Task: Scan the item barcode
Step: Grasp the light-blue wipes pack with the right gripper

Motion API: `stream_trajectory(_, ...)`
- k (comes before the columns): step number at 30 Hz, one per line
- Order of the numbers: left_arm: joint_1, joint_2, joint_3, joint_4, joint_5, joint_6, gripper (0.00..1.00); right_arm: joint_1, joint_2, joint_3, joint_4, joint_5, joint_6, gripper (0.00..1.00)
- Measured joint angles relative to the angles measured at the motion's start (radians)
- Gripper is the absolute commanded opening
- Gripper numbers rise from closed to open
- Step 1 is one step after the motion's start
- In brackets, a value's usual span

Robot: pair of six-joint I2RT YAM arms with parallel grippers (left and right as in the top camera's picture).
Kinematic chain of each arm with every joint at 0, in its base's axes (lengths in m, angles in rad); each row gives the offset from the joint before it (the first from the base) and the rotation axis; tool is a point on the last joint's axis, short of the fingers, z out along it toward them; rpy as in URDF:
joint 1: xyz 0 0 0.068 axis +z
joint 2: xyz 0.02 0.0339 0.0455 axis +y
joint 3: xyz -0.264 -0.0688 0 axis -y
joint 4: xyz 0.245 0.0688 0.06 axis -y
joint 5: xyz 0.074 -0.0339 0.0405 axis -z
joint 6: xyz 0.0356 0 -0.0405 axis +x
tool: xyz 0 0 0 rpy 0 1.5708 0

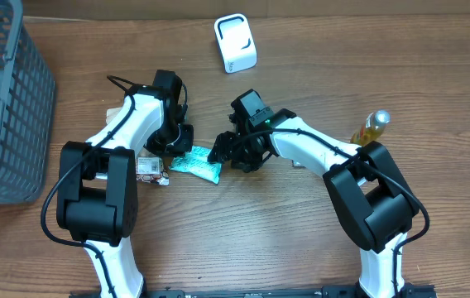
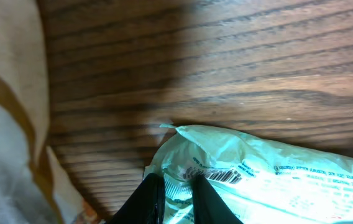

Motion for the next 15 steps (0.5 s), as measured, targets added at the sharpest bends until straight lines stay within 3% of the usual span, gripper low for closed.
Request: stream_trajectory(15, 0.000, 0.000, -0.006, 0.001, 0.043, 0.000, 0.18, -0.001, -0.006, -0.180, 0.385, -0.134, 0.161, 0.36)
